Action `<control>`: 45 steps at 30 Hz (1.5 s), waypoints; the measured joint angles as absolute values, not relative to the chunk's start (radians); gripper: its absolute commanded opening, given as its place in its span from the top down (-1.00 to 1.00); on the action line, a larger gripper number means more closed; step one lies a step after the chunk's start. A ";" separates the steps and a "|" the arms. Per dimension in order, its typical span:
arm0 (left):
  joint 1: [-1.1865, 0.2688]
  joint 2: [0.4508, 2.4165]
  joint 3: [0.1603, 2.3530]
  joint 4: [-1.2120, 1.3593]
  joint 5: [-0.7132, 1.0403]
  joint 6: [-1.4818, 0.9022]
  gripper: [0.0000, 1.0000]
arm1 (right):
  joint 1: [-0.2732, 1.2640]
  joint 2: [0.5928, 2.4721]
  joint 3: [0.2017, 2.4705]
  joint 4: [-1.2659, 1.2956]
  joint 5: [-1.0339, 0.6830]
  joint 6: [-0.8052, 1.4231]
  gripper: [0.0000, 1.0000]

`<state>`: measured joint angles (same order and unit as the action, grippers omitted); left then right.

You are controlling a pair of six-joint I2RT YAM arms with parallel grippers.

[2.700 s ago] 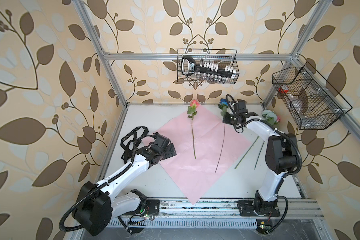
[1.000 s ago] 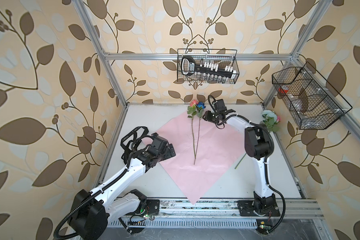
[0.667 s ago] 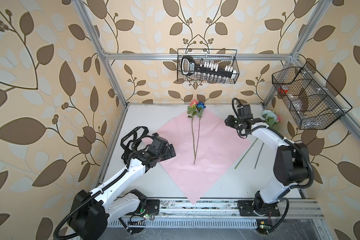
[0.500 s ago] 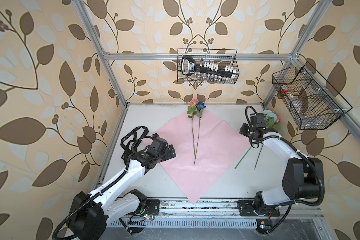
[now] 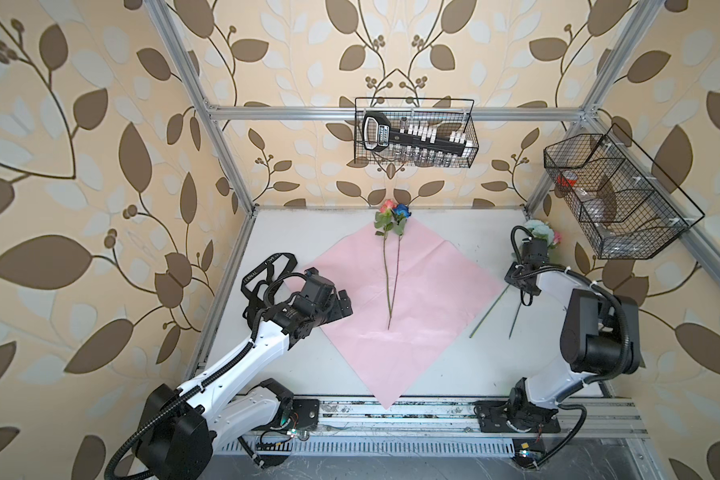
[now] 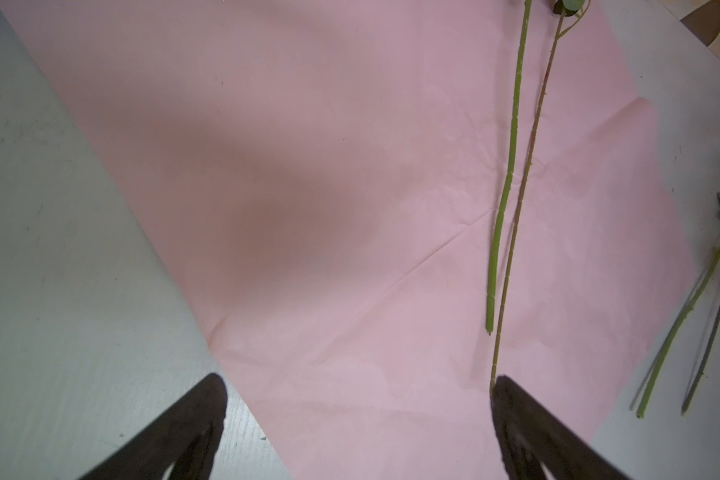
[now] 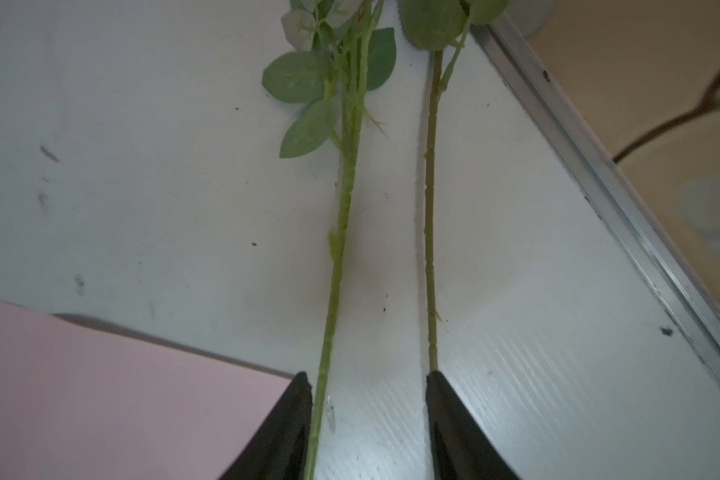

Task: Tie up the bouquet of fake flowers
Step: 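Return the right gripper to the flowers and grasp the pale blue flower stem, then carry the pale blue flower onto the paper and lay it on the stems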

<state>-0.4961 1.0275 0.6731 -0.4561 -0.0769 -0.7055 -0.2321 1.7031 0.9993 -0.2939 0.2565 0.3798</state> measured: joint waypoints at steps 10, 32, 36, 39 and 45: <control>-0.496 1.029 0.673 -0.452 -0.077 -0.704 -0.98 | -0.236 1.902 1.131 -0.224 0.221 0.363 0.19; -0.496 1.077 0.700 -0.459 -0.078 -0.683 -0.98 | -0.238 1.987 1.238 -0.189 0.097 0.321 1.00; -0.496 1.077 0.700 -0.460 -0.078 -0.683 -0.98 | -0.237 1.958 1.232 -0.206 0.008 0.339 1.00; -0.496 1.077 0.700 -0.460 -0.078 -0.683 -0.98 | -0.229 1.910 1.213 -0.205 -0.059 0.363 1.00; -0.496 1.073 0.699 -0.460 -0.079 -0.683 -0.98 | -0.145 1.818 1.175 -0.199 -0.123 0.403 1.00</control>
<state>-0.4961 1.0733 0.6994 -0.4599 -0.0792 -0.6827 -0.1448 1.8175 1.1748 -0.1989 -0.1234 0.4034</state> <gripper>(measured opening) 0.989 0.051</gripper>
